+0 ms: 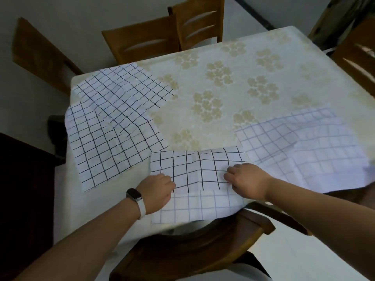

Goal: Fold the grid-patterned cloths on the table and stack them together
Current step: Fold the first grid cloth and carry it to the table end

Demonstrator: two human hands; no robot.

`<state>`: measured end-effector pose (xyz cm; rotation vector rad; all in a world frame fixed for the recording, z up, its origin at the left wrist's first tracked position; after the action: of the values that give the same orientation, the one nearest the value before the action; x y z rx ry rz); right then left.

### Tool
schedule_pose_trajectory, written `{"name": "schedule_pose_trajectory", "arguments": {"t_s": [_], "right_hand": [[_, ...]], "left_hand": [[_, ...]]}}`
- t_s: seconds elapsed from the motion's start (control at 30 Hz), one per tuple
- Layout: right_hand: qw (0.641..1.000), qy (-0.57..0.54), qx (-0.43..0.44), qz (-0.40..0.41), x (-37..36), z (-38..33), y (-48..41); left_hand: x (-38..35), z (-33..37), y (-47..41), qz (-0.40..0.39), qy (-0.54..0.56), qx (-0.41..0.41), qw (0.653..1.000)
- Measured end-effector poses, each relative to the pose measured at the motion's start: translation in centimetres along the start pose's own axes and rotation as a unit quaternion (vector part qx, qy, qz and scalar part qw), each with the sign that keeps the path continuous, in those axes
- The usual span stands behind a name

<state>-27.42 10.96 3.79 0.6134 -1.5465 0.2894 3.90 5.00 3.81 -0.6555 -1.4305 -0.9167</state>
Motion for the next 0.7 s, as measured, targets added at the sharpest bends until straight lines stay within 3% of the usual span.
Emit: {"name": "schedule_pose_trajectory", "arguments": {"t_s": [0.27,0.5,0.7], "right_hand": [[0.981,-0.035,-0.036,-0.187,-2.8,-3.3,1.0],[0.966,-0.065,-0.051,-0.246,-4.6,-3.8,0.9],[0.960,-0.132,-0.042,-0.242,-5.2,-3.6,1.0]], "left_hand": [[-5.0,2.3,2.2,-0.096,-0.035,-0.007,0.995],[-8.0,3.7,3.5,-0.146,0.008,0.055,0.988],[-7.9,4.0,3.9,-0.127,0.035,0.075,0.988]]}}
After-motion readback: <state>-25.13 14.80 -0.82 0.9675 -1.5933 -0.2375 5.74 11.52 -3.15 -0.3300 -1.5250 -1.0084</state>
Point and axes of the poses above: each hand's wrist, its own y-axis away from the middle knuckle, its own x-axis out of the back of the hand, z = x × y, the point moved 1 cm from there along -y, towards the middle knuckle, and after that the axes turned 2 degrees about -y, right-handed, at the moved point
